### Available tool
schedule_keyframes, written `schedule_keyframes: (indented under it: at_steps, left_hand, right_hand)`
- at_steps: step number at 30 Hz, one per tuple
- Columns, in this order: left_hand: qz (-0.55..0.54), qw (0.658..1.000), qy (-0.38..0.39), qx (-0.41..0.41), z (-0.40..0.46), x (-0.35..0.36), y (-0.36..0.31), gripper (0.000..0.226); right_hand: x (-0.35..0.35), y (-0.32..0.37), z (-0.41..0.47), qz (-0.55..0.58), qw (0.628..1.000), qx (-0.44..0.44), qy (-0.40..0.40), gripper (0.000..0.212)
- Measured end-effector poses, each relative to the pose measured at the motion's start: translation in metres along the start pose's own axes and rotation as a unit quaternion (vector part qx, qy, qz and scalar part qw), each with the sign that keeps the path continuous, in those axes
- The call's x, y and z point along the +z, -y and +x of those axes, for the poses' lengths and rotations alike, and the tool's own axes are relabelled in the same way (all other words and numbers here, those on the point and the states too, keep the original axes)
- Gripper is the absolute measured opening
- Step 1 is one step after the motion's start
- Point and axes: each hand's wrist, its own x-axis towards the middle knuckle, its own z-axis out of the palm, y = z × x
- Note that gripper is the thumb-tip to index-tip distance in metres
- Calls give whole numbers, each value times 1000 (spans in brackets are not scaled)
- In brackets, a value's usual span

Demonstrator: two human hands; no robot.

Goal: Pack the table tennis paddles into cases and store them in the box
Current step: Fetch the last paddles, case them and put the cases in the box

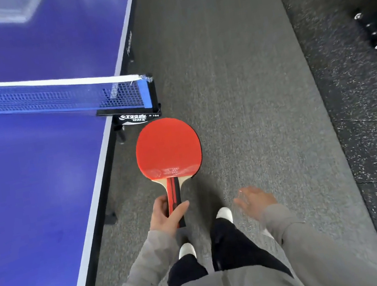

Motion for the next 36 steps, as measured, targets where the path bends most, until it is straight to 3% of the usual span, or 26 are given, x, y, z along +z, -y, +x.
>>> schedule_keyframes:
  at_steps: [6,15,18,20,27,36]
  left_hand:
    - [-12,999,32,-18,70,66,-44,45]
    - [-47,999,-4,-17,191,175,-128,17]
    - [-83,996,-8,-25,223,197,-156,24]
    - [-100,994,-25,-26,246,203,-171,32]
    - [-175,980,-95,-24,344,214,-216,24]
    - [-229,948,-223,-6,445,170,-294,22]
  right_hand:
    - [-64,-21,72,-22,1000,5,12,51]
    - [-200,-71,201,-111,992,-65,4,55]
    - [-246,-76,240,-139,988,-72,15,56]
    - [-271,-73,262,-137,987,-77,21,55]
    - [-349,-35,356,-165,980,-109,17,58]
    - [-449,55,452,-192,968,-157,20,64]
